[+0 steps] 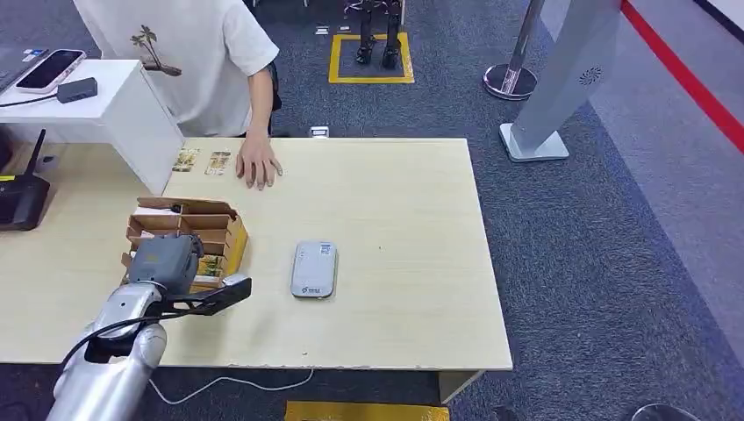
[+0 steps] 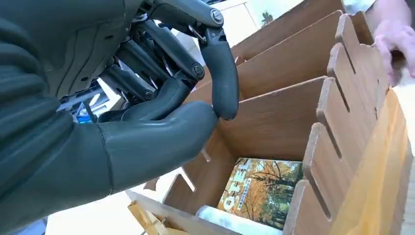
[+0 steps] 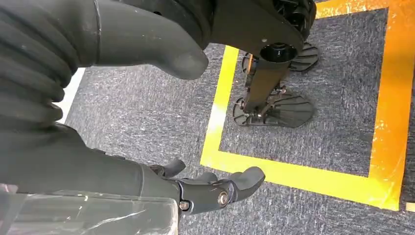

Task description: Pass the card to the sensor for recognition and then transmit it.

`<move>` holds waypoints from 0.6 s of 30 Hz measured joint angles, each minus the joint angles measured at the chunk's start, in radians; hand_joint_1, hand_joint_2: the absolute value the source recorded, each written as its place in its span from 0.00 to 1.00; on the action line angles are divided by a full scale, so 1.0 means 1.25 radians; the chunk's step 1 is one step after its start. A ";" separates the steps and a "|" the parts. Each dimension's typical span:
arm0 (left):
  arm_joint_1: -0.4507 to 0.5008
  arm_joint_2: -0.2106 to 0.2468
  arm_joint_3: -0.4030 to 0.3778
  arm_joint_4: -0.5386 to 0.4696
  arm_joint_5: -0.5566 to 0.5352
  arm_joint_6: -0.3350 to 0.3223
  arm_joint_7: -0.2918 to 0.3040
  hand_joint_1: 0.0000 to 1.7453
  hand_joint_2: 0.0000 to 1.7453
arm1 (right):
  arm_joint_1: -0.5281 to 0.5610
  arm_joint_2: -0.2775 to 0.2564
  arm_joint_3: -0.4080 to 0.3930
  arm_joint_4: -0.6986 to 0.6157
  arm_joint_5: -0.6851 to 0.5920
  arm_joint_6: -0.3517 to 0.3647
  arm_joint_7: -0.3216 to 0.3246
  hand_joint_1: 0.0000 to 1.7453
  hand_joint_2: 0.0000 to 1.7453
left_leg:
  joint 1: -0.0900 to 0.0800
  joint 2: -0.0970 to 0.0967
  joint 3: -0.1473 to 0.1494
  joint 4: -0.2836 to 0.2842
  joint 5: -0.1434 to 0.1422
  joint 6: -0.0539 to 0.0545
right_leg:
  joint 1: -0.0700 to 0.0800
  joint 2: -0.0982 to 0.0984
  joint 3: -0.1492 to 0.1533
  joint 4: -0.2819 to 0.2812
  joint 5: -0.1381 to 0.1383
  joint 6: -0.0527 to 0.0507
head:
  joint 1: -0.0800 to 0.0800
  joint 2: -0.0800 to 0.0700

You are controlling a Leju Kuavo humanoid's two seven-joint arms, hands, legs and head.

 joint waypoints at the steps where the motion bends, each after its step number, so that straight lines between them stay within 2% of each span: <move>1: 0.000 0.000 0.000 0.000 0.000 0.000 0.000 1.00 1.00 | 0.000 0.000 0.000 0.000 0.000 0.000 0.000 0.00 1.00 | 0.000 0.000 0.000 0.000 0.000 0.000 | 0.000 0.000 0.000 0.000 0.000 0.000 | 0.000 0.000; 15: 0.001 -0.002 -0.002 -0.018 -0.001 0.029 0.010 1.00 1.00 | 0.000 0.000 0.000 0.000 -0.003 0.000 -0.001 0.00 1.00 | 0.000 0.000 0.000 0.000 0.000 0.000 | 0.000 0.000 0.000 0.000 0.000 0.000 | 0.000 0.000; 16: 0.002 -0.002 -0.002 -0.021 -0.001 0.032 0.010 0.81 1.00 | 0.000 0.000 0.000 0.000 -0.003 0.000 -0.002 0.00 1.00 | 0.000 0.000 0.000 0.000 0.000 0.000 | 0.000 0.000 0.000 0.000 0.000 0.000 | 0.000 0.000; 17: 0.003 -0.003 -0.002 -0.024 -0.003 0.034 0.010 0.00 1.00 | 0.000 0.000 0.000 0.000 -0.005 0.000 -0.002 0.00 1.00 | 0.000 0.000 0.000 0.000 0.000 0.000 | 0.000 0.000 0.000 0.000 0.000 0.000 | 0.000 0.000; 18: 0.005 -0.006 -0.002 -0.029 -0.004 0.038 0.010 0.00 1.00 | 0.001 0.000 0.000 0.000 -0.005 0.000 -0.003 0.00 1.00 | 0.000 0.000 0.000 0.000 0.000 0.000 | 0.000 0.000 0.000 0.000 0.000 0.000 | 0.000 0.000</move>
